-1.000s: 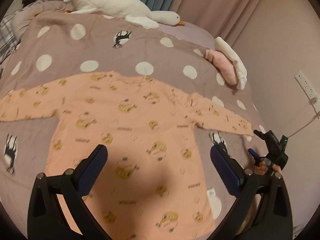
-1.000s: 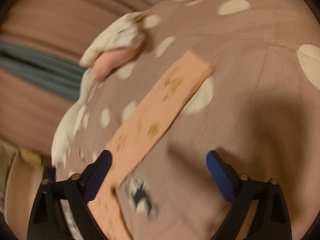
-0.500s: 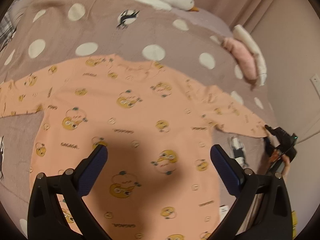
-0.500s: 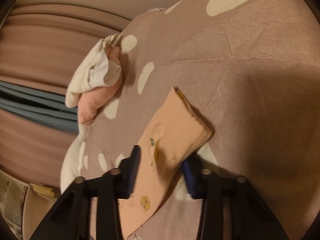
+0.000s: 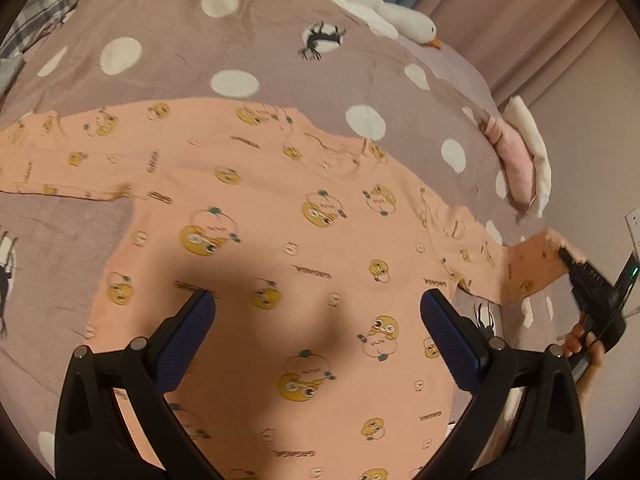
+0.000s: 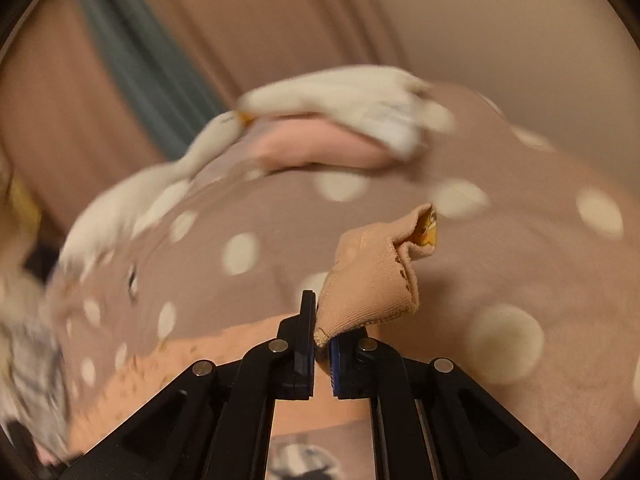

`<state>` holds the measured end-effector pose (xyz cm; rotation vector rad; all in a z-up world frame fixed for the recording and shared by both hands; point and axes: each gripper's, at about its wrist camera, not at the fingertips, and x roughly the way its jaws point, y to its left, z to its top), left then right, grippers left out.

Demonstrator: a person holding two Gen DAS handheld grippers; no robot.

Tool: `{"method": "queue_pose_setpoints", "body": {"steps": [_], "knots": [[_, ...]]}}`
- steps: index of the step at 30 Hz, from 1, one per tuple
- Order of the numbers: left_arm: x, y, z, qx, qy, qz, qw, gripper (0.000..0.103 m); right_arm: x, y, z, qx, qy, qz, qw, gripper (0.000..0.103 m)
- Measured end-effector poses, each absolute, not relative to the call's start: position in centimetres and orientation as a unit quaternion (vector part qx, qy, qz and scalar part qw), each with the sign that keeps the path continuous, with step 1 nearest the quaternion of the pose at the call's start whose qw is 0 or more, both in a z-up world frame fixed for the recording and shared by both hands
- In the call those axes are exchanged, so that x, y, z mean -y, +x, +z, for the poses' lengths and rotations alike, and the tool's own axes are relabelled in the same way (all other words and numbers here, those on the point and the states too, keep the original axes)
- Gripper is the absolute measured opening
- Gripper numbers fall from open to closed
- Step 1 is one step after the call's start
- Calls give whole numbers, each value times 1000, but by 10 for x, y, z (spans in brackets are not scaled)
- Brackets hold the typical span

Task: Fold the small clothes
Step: 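Grasp a sleeve cuff with the right gripper and fold it across the shirt body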

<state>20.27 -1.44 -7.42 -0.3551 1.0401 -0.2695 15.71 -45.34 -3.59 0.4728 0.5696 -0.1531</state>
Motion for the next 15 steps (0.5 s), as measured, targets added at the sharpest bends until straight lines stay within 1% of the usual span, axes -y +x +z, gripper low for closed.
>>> {"method": "queue_pose_setpoints", "body": {"steps": [4, 7, 11, 15], "knots": [[-21, 198, -67, -482, -186, -108, 850, 102, 366, 190, 1, -291, 130, -29, 948, 7], [-56, 192, -66, -475, -205, -79, 852, 102, 295, 215, 9, -302, 52, -1, 952, 7], [-104, 182, -67, -465, -232, -46, 853, 102, 206, 230, -7, -317, -36, 43, 947, 7], [-141, 175, -73, -466, -235, -14, 853, 102, 125, 241, -46, -340, -111, 76, 931, 7]]}}
